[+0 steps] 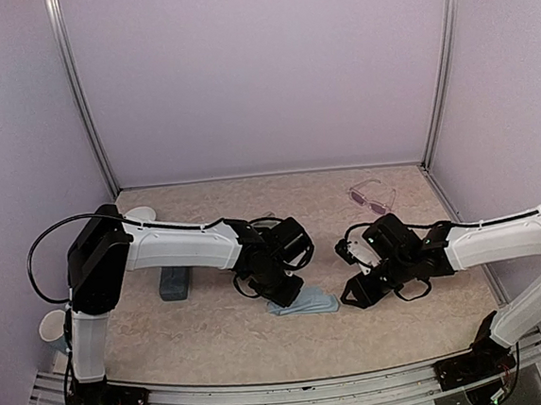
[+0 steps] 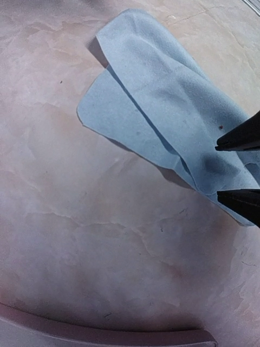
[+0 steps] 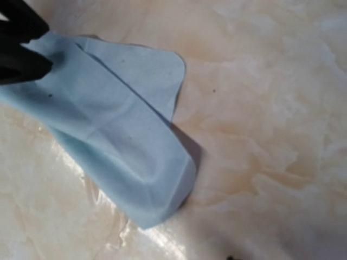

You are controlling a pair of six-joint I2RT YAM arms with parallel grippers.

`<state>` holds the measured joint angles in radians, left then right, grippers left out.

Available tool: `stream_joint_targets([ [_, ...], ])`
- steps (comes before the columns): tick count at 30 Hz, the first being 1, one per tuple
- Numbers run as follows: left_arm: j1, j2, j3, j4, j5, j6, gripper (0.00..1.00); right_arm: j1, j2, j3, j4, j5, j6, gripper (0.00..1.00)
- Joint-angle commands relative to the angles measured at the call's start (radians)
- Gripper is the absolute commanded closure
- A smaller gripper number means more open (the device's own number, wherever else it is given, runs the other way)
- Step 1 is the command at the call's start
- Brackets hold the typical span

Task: Organize the sunglasses
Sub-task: Pick up the folded cleaning cloth from the center of the board.

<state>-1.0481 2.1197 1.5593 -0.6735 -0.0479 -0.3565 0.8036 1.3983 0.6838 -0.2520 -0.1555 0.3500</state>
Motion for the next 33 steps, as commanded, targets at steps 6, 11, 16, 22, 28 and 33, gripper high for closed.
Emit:
stream_joint_targets([
  [6, 0.016, -0.008, -0.033, 0.045, 0.006, -0.034, 0.75, -0.001, -0.036, -0.020, -0.024, -0.001, 0.028, 0.59],
  [11, 0.016, 0.000, -0.033, 0.063, 0.021, -0.033, 0.80, 0.000, -0.037, -0.018, -0.030, 0.000, 0.032, 0.59],
  [16, 0.014, 0.009, -0.032, 0.080, 0.040, -0.026, 0.89, 0.002, -0.042, -0.020, -0.035, 0.003, 0.036, 0.59],
  [22, 0.005, -0.007, -0.021, 0.083, 0.030, -0.016, 1.00, 0.006, -0.047, -0.021, -0.036, 0.008, 0.046, 0.59],
  [28, 0.000, -0.046, -0.034, 0.092, 0.023, -0.016, 1.00, 0.009, -0.044, -0.021, -0.031, 0.010, 0.056, 0.59],
  [33, 0.004, -0.083, -0.037, 0.059, -0.016, -0.030, 1.00, 0.014, -0.044, -0.018, -0.024, 0.019, 0.066, 0.59],
])
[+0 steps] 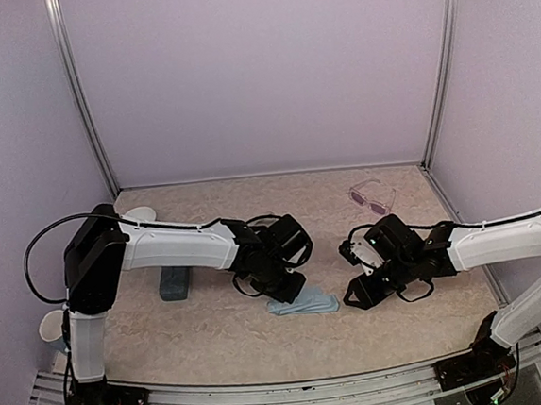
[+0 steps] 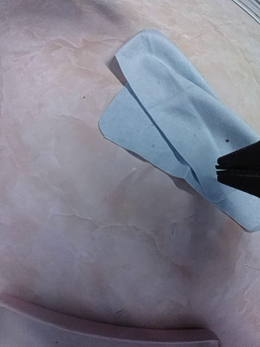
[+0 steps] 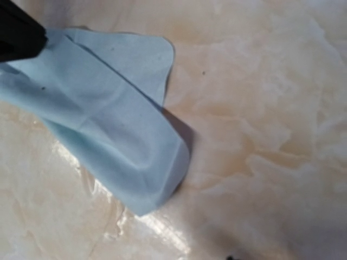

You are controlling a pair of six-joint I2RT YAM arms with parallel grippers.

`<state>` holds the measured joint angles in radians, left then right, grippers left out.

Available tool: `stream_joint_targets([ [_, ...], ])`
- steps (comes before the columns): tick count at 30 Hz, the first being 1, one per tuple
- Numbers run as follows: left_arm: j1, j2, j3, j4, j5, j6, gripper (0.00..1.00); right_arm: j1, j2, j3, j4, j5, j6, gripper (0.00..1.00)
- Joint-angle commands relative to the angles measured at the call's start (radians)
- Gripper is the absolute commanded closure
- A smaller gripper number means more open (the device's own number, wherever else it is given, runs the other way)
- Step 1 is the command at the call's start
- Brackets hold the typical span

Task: Organize the sunglasses
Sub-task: Pick up the folded cleaning cloth from the center of the board.

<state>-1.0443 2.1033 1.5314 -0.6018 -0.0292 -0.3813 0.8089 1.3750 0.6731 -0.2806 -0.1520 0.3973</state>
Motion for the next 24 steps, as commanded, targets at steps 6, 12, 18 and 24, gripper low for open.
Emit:
stream_joint_targets([
  [6, 0.015, -0.146, -0.089, 0.011, -0.029, -0.054, 0.86, 0.016, -0.010, 0.012, 0.004, 0.041, 0.042, 0.58],
  [12, 0.042, -0.164, -0.153, 0.030, 0.000, -0.080, 0.77, 0.020, 0.028, 0.032, 0.026, 0.052, 0.091, 0.57],
  [18, 0.079, -0.184, -0.220, 0.050, 0.034, -0.053, 0.73, 0.025, 0.047, 0.047, 0.037, 0.055, 0.107, 0.57],
  [24, 0.080, -0.158, -0.219, 0.066, 0.065, -0.024, 0.71, 0.025, 0.040, 0.038, 0.027, 0.058, 0.107, 0.58],
])
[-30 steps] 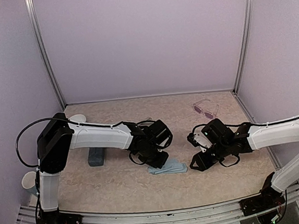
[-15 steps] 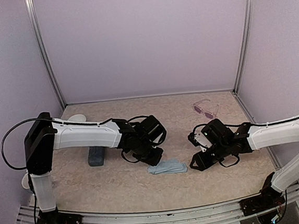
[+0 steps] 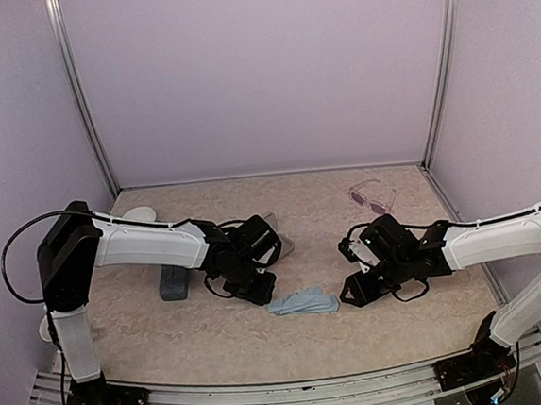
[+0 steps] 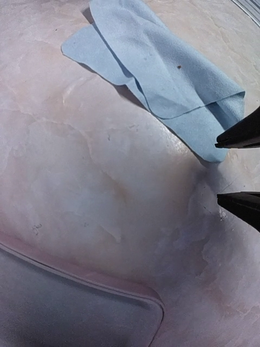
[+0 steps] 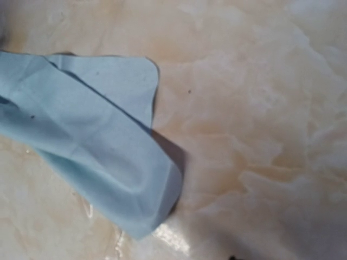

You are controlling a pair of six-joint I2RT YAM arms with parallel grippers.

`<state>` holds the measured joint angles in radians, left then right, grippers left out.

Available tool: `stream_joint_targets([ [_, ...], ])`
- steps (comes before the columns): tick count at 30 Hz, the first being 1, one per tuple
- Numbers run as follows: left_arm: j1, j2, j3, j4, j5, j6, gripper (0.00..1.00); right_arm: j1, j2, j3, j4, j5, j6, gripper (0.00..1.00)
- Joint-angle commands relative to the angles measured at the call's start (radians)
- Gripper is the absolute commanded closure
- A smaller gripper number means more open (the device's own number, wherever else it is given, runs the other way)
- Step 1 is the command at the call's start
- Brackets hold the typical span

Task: Organize the sunglasses
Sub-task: Pick up the folded cleaning cloth from the center of the board.

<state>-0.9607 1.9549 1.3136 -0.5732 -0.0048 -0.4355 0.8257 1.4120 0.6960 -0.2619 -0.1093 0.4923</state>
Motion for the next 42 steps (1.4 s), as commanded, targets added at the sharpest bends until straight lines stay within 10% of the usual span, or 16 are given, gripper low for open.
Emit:
stream_joint_targets([
  [1, -0.005, -0.004, 0.004, 0.043, 0.048, 0.032, 0.71, 0.010, 0.001, 0.013, 0.006, 0.016, 0.012, 0.57],
  [33, -0.047, 0.048, 0.033, 0.006, -0.054, 0.009, 0.68, 0.010, 0.048, 0.056, -0.016, 0.003, -0.026, 0.58],
  [42, -0.065, 0.089, 0.021, 0.023, -0.023, 0.013, 0.91, 0.009, 0.044, 0.057, -0.024, 0.010, -0.059, 0.58],
])
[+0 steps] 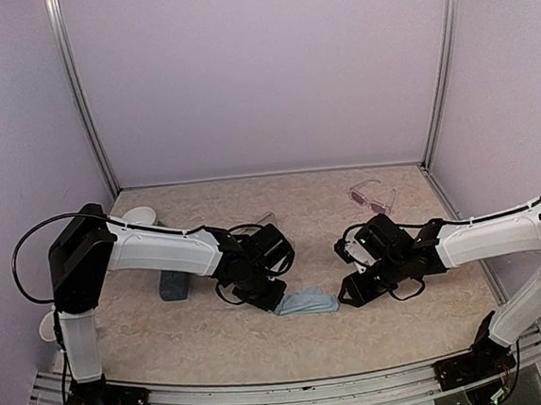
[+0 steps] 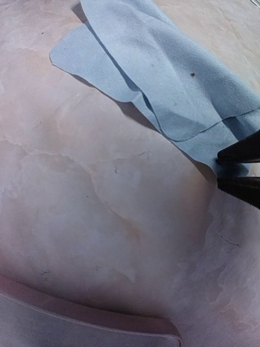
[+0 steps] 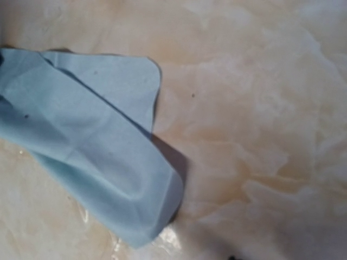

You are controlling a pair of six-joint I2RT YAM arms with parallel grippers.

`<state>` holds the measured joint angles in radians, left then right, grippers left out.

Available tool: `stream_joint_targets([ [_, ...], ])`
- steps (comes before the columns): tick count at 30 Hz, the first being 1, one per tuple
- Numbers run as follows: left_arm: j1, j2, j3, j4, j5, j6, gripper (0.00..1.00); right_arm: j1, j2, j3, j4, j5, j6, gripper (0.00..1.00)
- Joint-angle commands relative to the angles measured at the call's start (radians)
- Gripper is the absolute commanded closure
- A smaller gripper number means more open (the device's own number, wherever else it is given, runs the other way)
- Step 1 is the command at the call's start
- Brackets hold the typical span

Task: Organize the sunglasses
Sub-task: Pick up the folded cleaning cloth from the center of the board.

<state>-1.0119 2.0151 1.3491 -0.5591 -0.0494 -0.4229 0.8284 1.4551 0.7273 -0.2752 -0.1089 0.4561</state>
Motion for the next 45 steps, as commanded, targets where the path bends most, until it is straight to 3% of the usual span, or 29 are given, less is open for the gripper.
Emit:
stream_joint_targets([
  [1, -0.017, 0.030, -0.017, 0.013, 0.025, 0.001, 0.94, 0.007, 0.001, 0.027, -0.011, 0.010, -0.025, 0.58],
  [3, -0.021, 0.030, -0.030, 0.026, 0.037, 0.001, 1.00, 0.006, 0.003, 0.036, -0.012, 0.014, -0.033, 0.58],
  [23, -0.024, 0.010, -0.054, 0.057, 0.048, -0.014, 1.00, 0.003, 0.304, 0.343, -0.075, 0.083, -0.132, 0.60],
  [37, -0.024, -0.001, -0.076, 0.080, 0.066, -0.009, 1.00, 0.027, 0.407, 0.359, -0.019, 0.063, -0.114, 0.66],
  [45, -0.024, -0.003, -0.082, 0.081, 0.063, 0.003, 1.00, 0.068, 0.446, 0.351, -0.018, 0.046, -0.102, 0.75],
])
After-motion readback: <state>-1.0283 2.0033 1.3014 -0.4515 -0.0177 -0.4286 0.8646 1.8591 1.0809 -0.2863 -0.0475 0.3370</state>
